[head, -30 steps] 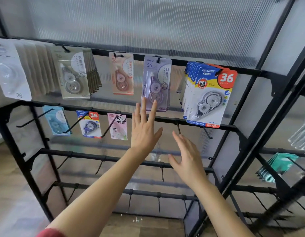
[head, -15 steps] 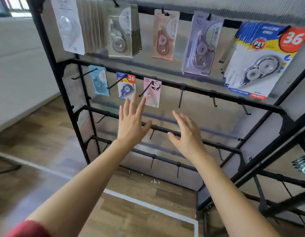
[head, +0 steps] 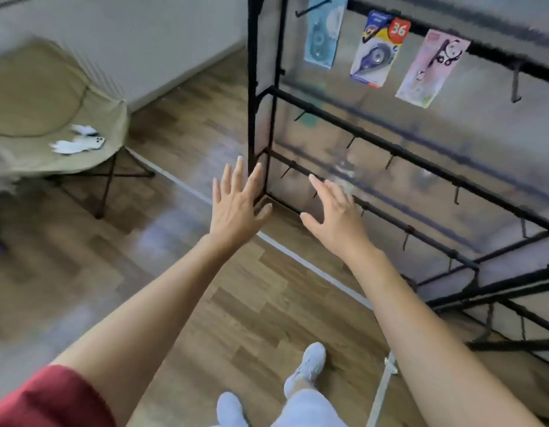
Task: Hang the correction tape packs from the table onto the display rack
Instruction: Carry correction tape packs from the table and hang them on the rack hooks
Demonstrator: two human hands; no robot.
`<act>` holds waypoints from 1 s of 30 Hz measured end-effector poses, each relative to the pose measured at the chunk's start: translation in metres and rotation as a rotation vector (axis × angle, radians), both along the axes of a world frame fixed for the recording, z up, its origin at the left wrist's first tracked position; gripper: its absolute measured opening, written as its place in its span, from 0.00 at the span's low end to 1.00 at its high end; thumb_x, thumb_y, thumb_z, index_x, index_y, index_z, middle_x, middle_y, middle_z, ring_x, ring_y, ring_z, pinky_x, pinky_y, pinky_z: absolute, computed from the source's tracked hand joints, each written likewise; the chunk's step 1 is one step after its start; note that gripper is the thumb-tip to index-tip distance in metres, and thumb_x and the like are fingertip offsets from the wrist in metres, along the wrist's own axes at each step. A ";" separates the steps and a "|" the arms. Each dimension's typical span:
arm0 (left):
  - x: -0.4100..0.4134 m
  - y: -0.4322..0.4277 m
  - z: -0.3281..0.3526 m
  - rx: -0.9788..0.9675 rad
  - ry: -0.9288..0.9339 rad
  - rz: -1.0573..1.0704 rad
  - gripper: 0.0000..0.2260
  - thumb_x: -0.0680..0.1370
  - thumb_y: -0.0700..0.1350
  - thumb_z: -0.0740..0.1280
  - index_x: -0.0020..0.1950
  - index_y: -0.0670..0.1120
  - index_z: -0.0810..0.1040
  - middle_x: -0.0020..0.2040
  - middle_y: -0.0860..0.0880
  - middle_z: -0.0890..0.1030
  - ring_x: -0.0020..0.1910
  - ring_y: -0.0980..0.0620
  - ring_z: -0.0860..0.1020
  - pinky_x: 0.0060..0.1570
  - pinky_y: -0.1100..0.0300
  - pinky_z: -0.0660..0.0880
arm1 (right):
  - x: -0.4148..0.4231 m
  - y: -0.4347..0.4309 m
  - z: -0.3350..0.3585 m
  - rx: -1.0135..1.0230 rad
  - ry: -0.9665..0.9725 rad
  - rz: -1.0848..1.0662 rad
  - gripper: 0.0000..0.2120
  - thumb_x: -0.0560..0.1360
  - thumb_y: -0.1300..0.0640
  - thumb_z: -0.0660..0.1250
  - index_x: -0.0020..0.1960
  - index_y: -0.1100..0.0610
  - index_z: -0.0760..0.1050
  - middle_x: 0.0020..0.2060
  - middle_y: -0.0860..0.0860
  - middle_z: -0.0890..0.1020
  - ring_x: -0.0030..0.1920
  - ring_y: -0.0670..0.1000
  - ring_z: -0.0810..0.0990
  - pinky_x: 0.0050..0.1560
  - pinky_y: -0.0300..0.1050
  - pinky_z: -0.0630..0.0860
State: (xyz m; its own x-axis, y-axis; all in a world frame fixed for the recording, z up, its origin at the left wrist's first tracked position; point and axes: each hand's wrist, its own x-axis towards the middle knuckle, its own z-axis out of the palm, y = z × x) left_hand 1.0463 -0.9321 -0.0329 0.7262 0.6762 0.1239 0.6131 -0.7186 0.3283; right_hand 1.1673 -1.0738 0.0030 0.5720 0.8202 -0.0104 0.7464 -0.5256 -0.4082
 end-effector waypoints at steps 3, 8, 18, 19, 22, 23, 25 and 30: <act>-0.061 0.012 -0.018 -0.030 0.055 0.094 0.33 0.79 0.57 0.61 0.79 0.53 0.47 0.79 0.45 0.43 0.77 0.43 0.43 0.74 0.46 0.41 | -0.046 0.028 -0.017 -0.050 0.036 0.083 0.32 0.78 0.49 0.62 0.77 0.49 0.53 0.74 0.55 0.60 0.74 0.55 0.56 0.70 0.53 0.56; -0.151 0.033 -0.040 -0.080 0.119 0.286 0.31 0.79 0.57 0.60 0.78 0.53 0.51 0.79 0.46 0.46 0.77 0.44 0.44 0.73 0.46 0.42 | -0.112 0.082 -0.039 -0.133 0.061 0.254 0.33 0.77 0.48 0.63 0.77 0.48 0.53 0.75 0.56 0.58 0.74 0.56 0.55 0.70 0.53 0.55; -0.292 0.075 -0.056 -0.170 0.125 0.751 0.30 0.79 0.57 0.60 0.78 0.54 0.51 0.79 0.47 0.46 0.77 0.45 0.45 0.73 0.47 0.41 | -0.222 0.210 -0.056 -0.208 0.024 0.717 0.33 0.77 0.47 0.62 0.77 0.47 0.50 0.76 0.58 0.55 0.75 0.57 0.52 0.71 0.56 0.52; -0.308 0.079 -0.056 -0.173 0.124 0.810 0.30 0.79 0.57 0.59 0.78 0.54 0.51 0.79 0.47 0.47 0.77 0.45 0.45 0.73 0.47 0.41 | -0.237 0.225 -0.058 -0.223 0.006 0.777 0.33 0.77 0.47 0.62 0.77 0.47 0.49 0.76 0.57 0.55 0.75 0.57 0.52 0.72 0.55 0.52; -0.347 0.085 -0.058 -0.203 0.131 0.957 0.30 0.79 0.58 0.58 0.78 0.55 0.51 0.79 0.47 0.46 0.77 0.45 0.45 0.73 0.47 0.41 | -0.276 0.254 -0.060 -0.267 -0.049 0.908 0.34 0.78 0.45 0.60 0.78 0.47 0.46 0.76 0.57 0.54 0.75 0.56 0.51 0.72 0.54 0.50; -0.361 0.086 -0.058 -0.220 0.132 1.011 0.30 0.79 0.58 0.58 0.78 0.55 0.50 0.79 0.47 0.46 0.77 0.45 0.45 0.73 0.47 0.41 | -0.291 0.263 -0.061 -0.281 -0.061 0.950 0.34 0.78 0.45 0.60 0.78 0.46 0.46 0.76 0.57 0.54 0.76 0.56 0.51 0.72 0.53 0.49; -0.391 0.091 -0.057 -0.239 0.121 1.097 0.30 0.79 0.57 0.58 0.78 0.55 0.50 0.79 0.48 0.46 0.77 0.46 0.44 0.74 0.47 0.41 | -0.323 0.279 -0.061 -0.298 -0.063 1.020 0.34 0.78 0.45 0.60 0.78 0.46 0.45 0.76 0.56 0.52 0.76 0.56 0.49 0.72 0.53 0.49; -0.476 0.125 -0.049 -0.221 0.094 1.249 0.29 0.80 0.58 0.58 0.78 0.56 0.50 0.79 0.47 0.48 0.77 0.45 0.46 0.74 0.48 0.44 | -0.413 0.332 -0.058 -0.235 -0.042 1.119 0.34 0.78 0.47 0.61 0.78 0.47 0.47 0.77 0.57 0.50 0.76 0.58 0.47 0.73 0.54 0.48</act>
State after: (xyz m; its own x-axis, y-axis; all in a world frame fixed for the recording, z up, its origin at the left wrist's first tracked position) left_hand 0.5705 -0.8067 -0.0816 -0.4174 0.9037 -0.0956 0.8584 0.4266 0.2850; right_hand 0.7546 -0.7418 -0.0554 -0.4741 0.8503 -0.2286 0.8546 0.3820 -0.3517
